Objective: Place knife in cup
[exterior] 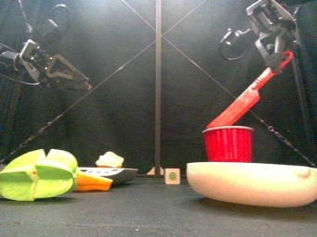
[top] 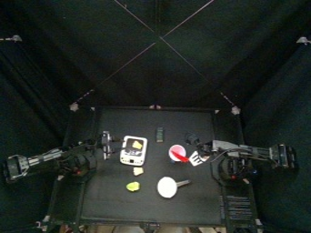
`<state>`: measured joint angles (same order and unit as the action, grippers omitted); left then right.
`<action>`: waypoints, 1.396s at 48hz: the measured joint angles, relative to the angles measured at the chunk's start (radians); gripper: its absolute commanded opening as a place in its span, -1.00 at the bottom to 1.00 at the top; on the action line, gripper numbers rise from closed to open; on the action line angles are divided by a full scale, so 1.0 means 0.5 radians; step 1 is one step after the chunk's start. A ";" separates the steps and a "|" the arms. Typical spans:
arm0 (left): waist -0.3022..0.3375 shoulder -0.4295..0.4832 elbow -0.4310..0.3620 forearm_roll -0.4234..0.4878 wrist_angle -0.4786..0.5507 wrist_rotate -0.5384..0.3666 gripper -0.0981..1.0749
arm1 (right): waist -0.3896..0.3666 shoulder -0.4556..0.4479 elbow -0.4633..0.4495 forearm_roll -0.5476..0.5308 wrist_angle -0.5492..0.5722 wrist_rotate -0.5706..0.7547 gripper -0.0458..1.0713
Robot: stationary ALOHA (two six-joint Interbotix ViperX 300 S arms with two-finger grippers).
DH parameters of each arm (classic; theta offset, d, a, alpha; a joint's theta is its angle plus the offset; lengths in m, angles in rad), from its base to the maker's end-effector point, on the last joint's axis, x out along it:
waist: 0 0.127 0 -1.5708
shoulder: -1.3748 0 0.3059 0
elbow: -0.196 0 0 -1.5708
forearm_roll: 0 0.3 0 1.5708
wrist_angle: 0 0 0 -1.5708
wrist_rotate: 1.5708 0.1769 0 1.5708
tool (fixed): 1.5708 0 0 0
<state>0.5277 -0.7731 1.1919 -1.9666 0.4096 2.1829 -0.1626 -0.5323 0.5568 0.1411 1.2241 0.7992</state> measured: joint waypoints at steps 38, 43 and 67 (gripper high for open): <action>0.000 0.000 0.003 0.003 0.000 0.000 0.51 | -0.132 -0.003 0.040 0.015 -0.052 -0.052 0.15; 0.000 0.000 0.006 0.003 -0.003 0.000 0.51 | -0.129 -0.003 0.040 0.000 -0.052 -0.049 0.24; 0.000 0.000 0.009 0.006 -0.003 0.000 0.51 | -0.138 -0.003 -0.034 -0.169 -0.138 -0.043 0.31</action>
<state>0.5277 -0.7731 1.1965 -1.9635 0.4080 2.1829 -0.2316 -0.5338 0.5400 0.0568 1.1551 0.7777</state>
